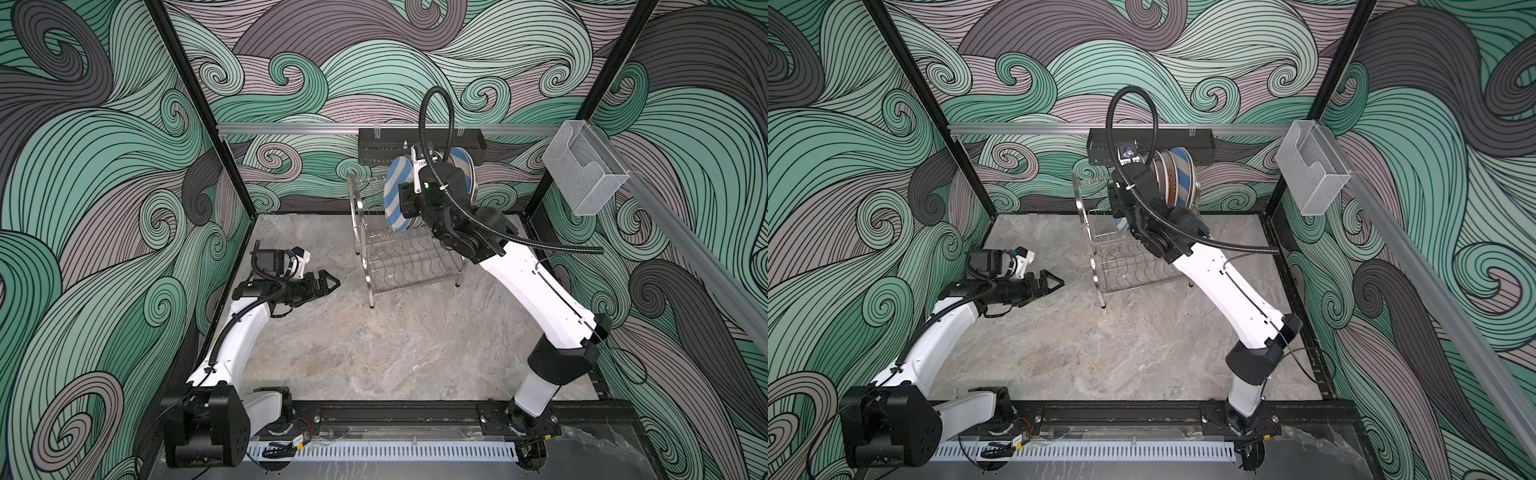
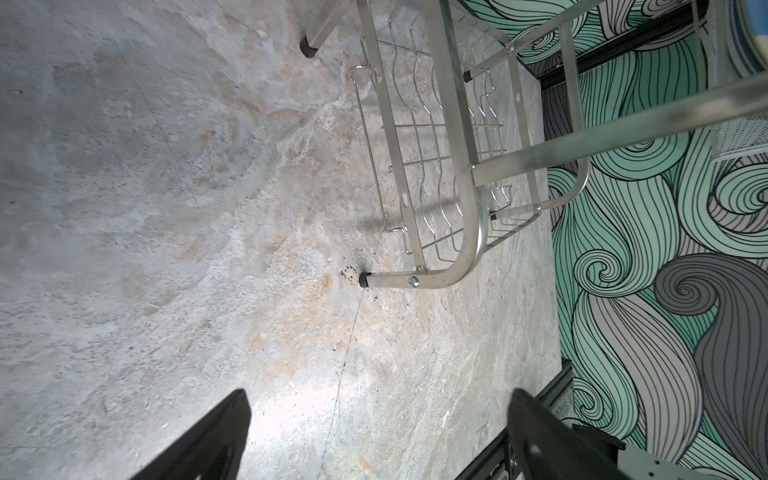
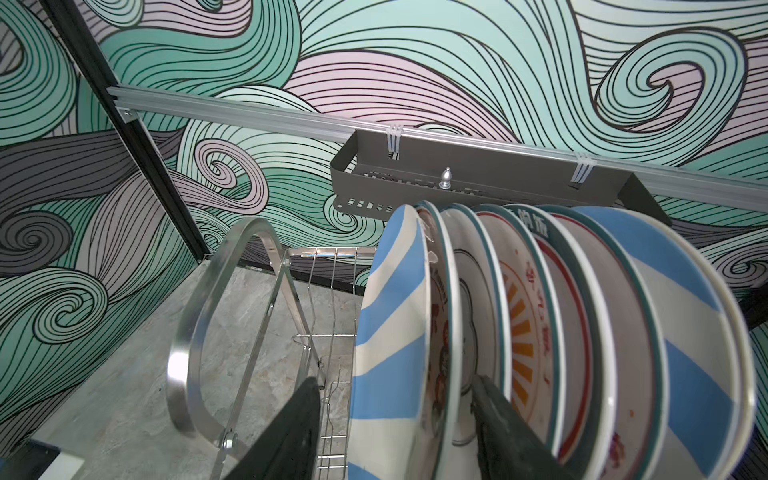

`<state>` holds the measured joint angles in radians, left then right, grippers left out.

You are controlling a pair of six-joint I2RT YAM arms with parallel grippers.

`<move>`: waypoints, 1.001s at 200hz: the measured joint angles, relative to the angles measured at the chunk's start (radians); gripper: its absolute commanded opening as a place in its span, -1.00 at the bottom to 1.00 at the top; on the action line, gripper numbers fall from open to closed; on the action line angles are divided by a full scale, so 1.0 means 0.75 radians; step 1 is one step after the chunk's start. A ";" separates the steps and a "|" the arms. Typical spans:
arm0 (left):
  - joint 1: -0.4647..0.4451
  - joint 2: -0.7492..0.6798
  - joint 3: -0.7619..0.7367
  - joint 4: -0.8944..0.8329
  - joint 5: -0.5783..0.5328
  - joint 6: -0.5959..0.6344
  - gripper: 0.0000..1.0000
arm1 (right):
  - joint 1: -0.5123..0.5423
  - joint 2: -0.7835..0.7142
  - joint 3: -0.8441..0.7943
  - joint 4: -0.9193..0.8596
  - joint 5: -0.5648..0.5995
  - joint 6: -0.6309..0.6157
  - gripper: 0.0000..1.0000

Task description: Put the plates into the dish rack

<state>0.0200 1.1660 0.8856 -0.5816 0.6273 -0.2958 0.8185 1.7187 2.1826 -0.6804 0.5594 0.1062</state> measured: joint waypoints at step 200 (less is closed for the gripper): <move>0.077 0.024 -0.484 0.997 -1.105 0.126 0.97 | -0.843 -0.606 -2.133 1.106 -0.116 -0.138 0.99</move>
<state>0.0780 1.1843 0.5228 0.1661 -0.2016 -0.2012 0.1864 1.2644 0.5827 0.1493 0.4725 0.0025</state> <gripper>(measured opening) 0.986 0.993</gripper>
